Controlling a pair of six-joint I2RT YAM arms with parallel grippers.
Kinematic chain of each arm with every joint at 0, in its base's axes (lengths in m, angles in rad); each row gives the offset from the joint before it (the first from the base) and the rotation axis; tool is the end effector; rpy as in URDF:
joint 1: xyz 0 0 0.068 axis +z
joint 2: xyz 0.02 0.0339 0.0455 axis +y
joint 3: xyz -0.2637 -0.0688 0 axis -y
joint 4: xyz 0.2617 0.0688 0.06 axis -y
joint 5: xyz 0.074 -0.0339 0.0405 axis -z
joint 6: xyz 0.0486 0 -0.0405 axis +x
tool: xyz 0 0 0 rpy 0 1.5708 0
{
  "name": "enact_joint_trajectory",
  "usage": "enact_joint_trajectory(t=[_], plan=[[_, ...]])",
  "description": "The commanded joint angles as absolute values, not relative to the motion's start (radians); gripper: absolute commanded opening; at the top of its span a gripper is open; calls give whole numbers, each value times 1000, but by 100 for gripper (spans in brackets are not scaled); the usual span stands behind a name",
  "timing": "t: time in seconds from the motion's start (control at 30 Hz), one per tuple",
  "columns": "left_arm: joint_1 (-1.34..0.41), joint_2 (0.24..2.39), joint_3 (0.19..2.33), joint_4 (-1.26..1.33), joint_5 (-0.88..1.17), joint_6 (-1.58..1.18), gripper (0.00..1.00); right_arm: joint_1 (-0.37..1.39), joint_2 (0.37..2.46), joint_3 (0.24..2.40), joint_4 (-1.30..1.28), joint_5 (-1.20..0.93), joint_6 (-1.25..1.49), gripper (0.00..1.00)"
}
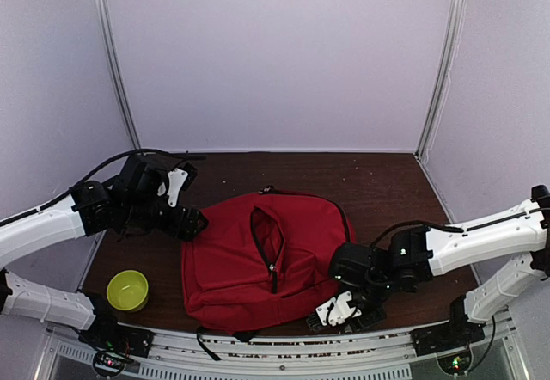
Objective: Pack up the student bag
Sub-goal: Pick up the pen from the corner of the board.
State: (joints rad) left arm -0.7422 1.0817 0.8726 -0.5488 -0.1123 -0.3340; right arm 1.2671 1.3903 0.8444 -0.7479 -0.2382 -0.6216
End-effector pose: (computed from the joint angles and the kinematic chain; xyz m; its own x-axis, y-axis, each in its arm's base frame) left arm 0.1904 -0.1672 0.2666 -0.6791 0.1808 -0.7114 0.4118 0.8962 -0.1653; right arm 0.0670 0.2521 0.1717 0.3174 -0.8796 -0.3545 -0.9370 -0.3483 0.0253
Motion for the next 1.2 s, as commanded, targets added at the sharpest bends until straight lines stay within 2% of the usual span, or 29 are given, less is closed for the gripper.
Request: enact_joint_trajectory(t=[0.0, 0.23, 0.63, 0.8, 1.0, 1.17], plan=[[-740, 1080, 873, -533, -114, -322, 82, 1262, 1461, 843, -756, -108, -626, 47], [-739, 1076, 868, -532, -112, -319, 82, 1252, 1550, 862, -735, -40, -604, 46], [-739, 1081, 869, -529, -112, -318, 82, 1250, 1648, 898, -709, -48, -598, 44], [-740, 1075, 866, -535, -114, -320, 82, 1251, 1714, 925, -737, -51, -584, 35], [-739, 1070, 860, -535, -120, -321, 82, 1254, 1679, 910, -741, -68, -592, 19], [-739, 1077, 865, -537, -117, -319, 82, 1266, 1650, 910, -760, -71, -589, 15]])
